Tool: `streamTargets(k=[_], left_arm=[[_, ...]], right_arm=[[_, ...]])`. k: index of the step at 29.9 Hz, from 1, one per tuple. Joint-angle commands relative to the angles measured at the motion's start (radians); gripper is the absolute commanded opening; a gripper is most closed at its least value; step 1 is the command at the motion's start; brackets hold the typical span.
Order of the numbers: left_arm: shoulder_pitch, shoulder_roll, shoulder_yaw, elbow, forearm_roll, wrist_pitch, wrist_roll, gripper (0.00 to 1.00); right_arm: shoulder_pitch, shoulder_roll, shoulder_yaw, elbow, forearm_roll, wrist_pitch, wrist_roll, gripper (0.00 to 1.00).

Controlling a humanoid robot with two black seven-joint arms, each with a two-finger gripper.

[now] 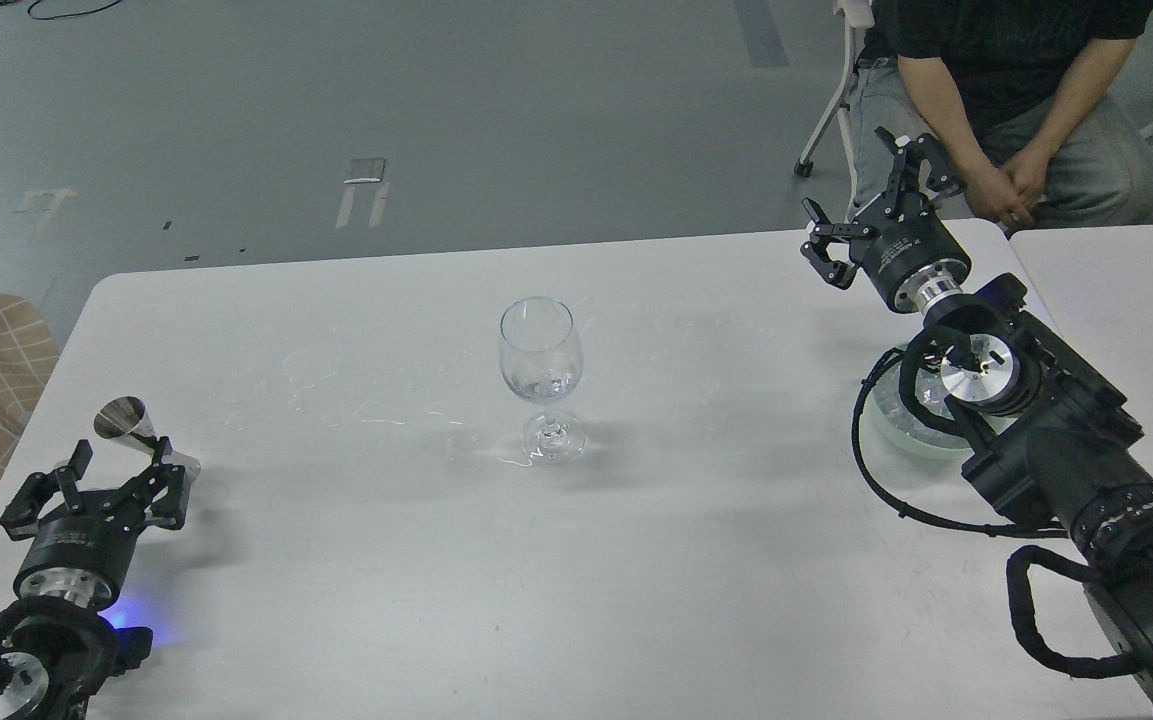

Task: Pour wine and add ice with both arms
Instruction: 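Release the jigger and raise the left gripper away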

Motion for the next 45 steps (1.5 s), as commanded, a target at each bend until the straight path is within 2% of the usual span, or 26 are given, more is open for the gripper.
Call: streamTargets(k=[1,7,19,21,23,25,28,33,37,39,41,45], left_arm=[[0.042,0.008,-0.023,-0.039,-0.001,0.002,0.003,0.76],[0.121,0.008,-0.051,-0.103,-0.001,0.000,0.024,0.76],[0.232,0.008,-0.104,-0.181,-0.001,-0.002,0.026,0.77],[0.241,0.019,-0.133,-0.180,-0.001,-0.002,0.043,0.77],[0.243,0.060,-0.172,-0.174,0.003,-0.003,0.075,0.78],[0.243,0.088,-0.187,-0.169,0.006,-0.011,0.084,0.79],[0.237,0.195,-0.204,-0.157,0.019,-0.017,0.090,0.80],[0.188,0.362,-0.203,-0.126,0.045,-0.029,0.089,0.83],[0.090,0.508,-0.189,-0.085,0.207,-0.038,0.089,0.86],[0.050,0.528,-0.184,-0.065,0.284,-0.044,0.087,0.88],[-0.053,0.534,-0.166,-0.020,0.411,-0.073,0.087,0.95],[-0.208,0.536,-0.065,0.041,0.508,-0.109,0.087,0.97]], right_arm=[[-0.001,0.000,0.000,0.000,0.000,0.000,0.000,1.00],[-0.001,0.000,0.001,0.000,0.000,0.000,0.000,1.00],[0.000,0.000,0.001,0.001,0.001,0.001,0.000,1.00],[0.000,0.000,0.001,0.001,0.001,0.002,0.000,1.00],[0.003,0.000,0.001,0.001,0.001,0.001,0.000,1.00],[0.005,0.000,0.001,0.003,0.001,0.002,0.000,1.00],[0.003,-0.003,0.001,0.006,0.001,0.005,0.000,1.00],[0.008,-0.003,0.000,0.012,0.001,0.005,0.000,1.00],[0.014,-0.015,0.000,0.017,0.000,0.006,0.000,1.00],[0.015,-0.031,-0.002,0.018,0.000,0.006,0.000,1.00],[0.017,-0.050,-0.002,0.023,0.000,0.006,0.000,1.00],[0.015,-0.067,-0.003,0.041,-0.002,0.006,0.000,1.00]])
